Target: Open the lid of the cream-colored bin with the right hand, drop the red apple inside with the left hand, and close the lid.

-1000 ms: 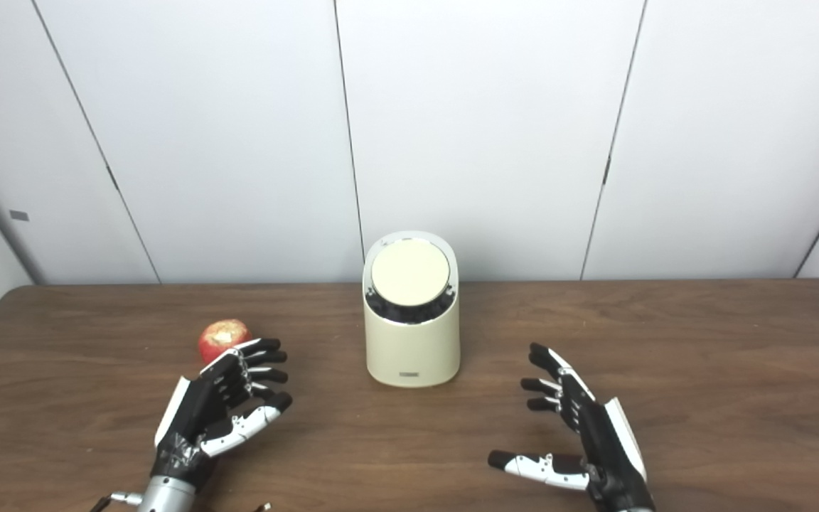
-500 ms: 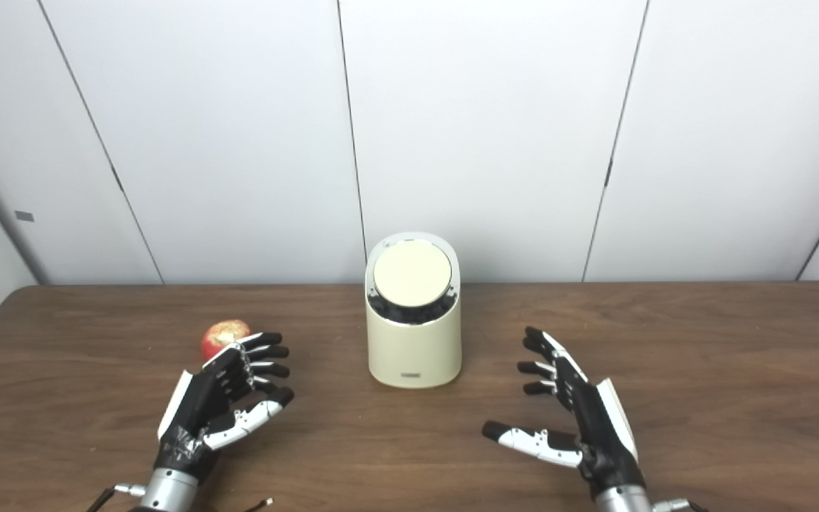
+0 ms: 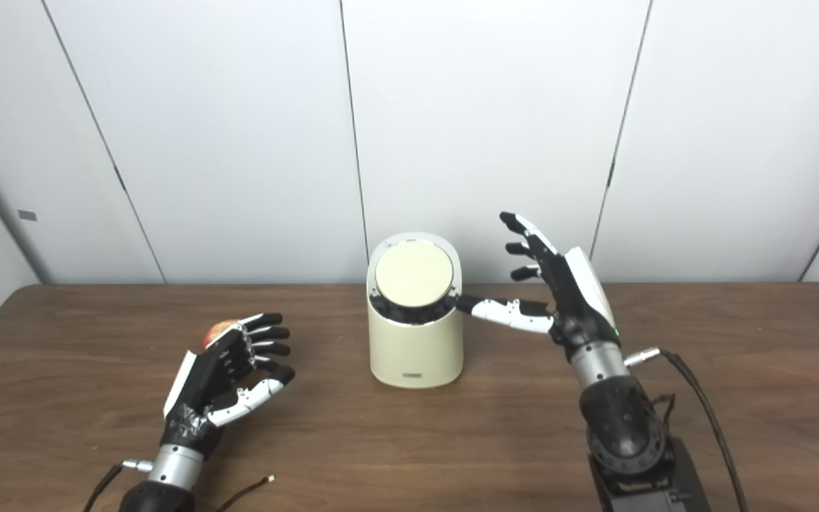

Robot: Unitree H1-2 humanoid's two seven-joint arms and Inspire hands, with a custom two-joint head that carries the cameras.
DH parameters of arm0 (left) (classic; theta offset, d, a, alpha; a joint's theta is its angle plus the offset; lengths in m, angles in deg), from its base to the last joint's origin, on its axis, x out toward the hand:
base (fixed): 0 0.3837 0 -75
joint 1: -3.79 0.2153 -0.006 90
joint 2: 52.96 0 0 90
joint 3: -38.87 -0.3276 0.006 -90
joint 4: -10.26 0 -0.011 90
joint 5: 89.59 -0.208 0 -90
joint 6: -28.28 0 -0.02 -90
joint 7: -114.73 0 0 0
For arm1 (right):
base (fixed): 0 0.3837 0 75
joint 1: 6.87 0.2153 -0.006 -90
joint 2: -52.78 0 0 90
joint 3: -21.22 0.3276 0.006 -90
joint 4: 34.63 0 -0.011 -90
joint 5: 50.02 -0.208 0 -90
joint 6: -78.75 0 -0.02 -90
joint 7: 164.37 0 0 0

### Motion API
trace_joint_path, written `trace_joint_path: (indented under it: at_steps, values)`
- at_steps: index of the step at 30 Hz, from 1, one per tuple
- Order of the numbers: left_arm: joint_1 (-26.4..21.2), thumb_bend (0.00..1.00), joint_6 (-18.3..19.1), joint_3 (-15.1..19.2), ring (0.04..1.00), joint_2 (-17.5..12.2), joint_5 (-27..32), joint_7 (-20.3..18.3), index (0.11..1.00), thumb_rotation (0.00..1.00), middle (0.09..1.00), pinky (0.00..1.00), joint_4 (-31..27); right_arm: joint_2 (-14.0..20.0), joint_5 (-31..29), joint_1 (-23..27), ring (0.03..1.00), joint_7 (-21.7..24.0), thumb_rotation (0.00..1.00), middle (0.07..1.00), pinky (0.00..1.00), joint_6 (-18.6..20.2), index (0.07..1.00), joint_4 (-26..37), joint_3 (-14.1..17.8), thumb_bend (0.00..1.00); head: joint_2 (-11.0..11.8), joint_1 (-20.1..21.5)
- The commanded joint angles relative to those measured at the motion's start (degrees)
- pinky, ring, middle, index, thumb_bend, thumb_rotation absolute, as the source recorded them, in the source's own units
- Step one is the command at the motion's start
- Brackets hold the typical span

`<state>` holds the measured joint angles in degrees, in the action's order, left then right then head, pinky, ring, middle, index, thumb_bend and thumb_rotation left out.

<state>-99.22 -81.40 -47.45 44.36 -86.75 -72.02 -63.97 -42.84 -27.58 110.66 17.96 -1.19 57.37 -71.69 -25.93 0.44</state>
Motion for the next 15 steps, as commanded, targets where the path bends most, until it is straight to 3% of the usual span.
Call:
trace_joint_path:
  at_steps: [1,5,10,15]
  values:
    - [1.5,0.67,-2.3,-0.3,0.663,0.7,0.2,0.4,0.774,0.15,0.721,0.56,3.0,0.2,-0.9,3.8,0.847,0.5,0.45,0.913,0.68,1.3,0.893,0.7,0.3,0.83,-0.1,0.0]
    - [1.5,0.67,-2.5,-0.3,0.665,0.7,0.1,0.5,0.775,0.15,0.725,0.56,3.1,0.3,-0.8,7.2,0.861,1.1,0.4,0.911,0.73,4.2,0.905,0.4,-0.4,0.82,-0.1,0.0]
    - [1.6,0.67,-2.5,-0.4,0.665,0.6,0.3,0.2,0.772,0.13,0.723,0.56,3.2,1.0,0.8,10.7,0.86,1.9,0.39,0.931,0.69,6.3,0.918,-1.2,-2.2,0.8,-0.3,0.1]
    - [1.9,0.67,-2.0,-0.6,0.665,0.6,0.2,0.0,0.773,0.14,0.724,0.56,2.4,1.8,4.4,13.5,0.812,2.2,0.43,0.912,0.59,8.8,0.921,-3.0,-5.1,0.8,-0.4,0.1]
